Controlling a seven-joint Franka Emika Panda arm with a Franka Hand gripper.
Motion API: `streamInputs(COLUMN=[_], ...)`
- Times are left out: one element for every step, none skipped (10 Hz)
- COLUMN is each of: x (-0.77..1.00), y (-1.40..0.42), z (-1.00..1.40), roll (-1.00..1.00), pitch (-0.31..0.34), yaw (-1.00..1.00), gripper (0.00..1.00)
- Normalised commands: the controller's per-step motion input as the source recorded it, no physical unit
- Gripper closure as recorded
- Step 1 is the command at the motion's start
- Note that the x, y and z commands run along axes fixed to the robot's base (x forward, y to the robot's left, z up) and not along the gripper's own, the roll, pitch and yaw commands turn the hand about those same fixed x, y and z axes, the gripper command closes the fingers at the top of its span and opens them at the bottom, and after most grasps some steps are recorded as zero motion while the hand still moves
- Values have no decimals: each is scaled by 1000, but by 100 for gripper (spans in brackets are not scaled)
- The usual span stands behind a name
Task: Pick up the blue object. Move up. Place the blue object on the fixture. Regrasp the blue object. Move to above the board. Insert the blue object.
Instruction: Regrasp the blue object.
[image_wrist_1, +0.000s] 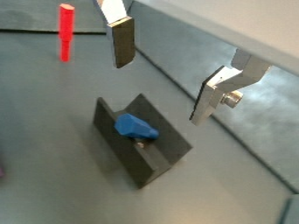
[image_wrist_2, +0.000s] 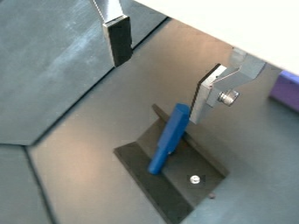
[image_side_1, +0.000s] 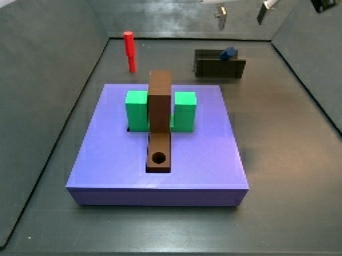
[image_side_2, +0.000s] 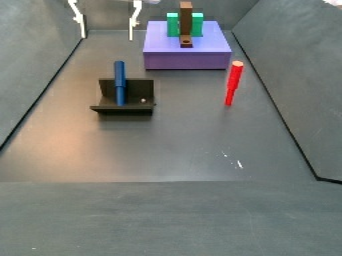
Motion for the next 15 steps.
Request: streamInputs(x=[0,-34,-40,-91,0,0,37,86,109,186,146,149,126,203,171], y=[-209,-83,-40,0,6,-40,0,26,0,0,0,0,0,0,-20], z=[-246,-311,-334,-449,-174,0,-343,-471,-249,-20,-100,-243,-291,-249,-194], roll=[1000,986,969,871,403,0,0,0,26,74,297,360,389,357,254], pitch=[109,91,69,6,69,0,89,160,126,174,143,117,120,231,180], yaw=[0,0,0,0,0,0,0,0,226,374,326,249,166,57,0], gripper=[0,0,0,0,0,0,0,0,0,0,0,0,0,0,0])
